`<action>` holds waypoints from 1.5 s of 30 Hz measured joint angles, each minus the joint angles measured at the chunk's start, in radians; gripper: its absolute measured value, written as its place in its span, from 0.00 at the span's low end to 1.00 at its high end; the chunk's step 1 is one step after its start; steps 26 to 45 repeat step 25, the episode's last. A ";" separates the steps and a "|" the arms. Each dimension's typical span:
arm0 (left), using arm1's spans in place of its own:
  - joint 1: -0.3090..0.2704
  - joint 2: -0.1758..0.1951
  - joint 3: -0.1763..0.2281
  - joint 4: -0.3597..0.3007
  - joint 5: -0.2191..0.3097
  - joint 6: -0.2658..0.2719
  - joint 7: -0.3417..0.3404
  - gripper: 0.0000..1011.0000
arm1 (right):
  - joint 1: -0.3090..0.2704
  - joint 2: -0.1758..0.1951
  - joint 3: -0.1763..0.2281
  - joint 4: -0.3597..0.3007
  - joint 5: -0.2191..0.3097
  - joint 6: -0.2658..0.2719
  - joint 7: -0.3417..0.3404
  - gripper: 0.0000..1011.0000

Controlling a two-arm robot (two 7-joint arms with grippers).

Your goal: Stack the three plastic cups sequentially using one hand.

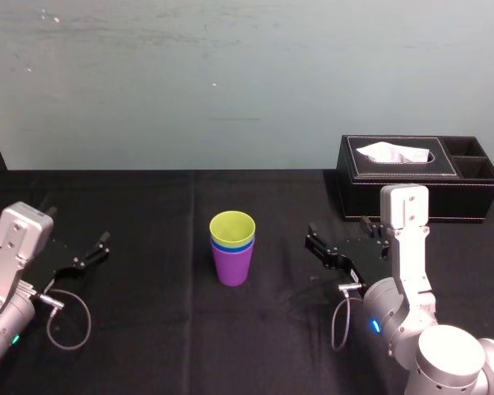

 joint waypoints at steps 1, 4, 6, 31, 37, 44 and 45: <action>0.000 0.000 0.000 0.000 0.000 0.000 0.000 0.99 | 0.000 0.000 0.000 0.000 0.000 0.000 0.000 0.99; 0.000 0.000 0.000 0.000 0.000 0.000 0.000 0.99 | 0.000 0.000 0.000 0.000 0.000 0.000 0.000 0.99; 0.000 0.000 0.000 0.000 0.000 0.000 0.000 0.99 | 0.000 0.000 0.000 0.000 0.000 0.000 0.000 0.99; 0.000 0.000 0.000 0.000 0.000 0.000 0.000 0.99 | 0.000 0.000 0.000 0.000 0.000 0.000 0.000 0.99; 0.000 0.000 0.000 0.000 0.000 0.000 0.000 0.99 | 0.000 0.000 0.000 0.000 0.000 0.000 0.000 0.99; 0.000 0.000 0.000 0.000 0.000 0.000 0.000 0.99 | 0.000 0.000 0.000 0.000 0.000 0.000 0.000 0.99; 0.000 0.000 0.000 0.000 0.000 0.000 0.000 0.99 | 0.000 0.000 0.000 0.000 0.000 0.000 0.000 0.99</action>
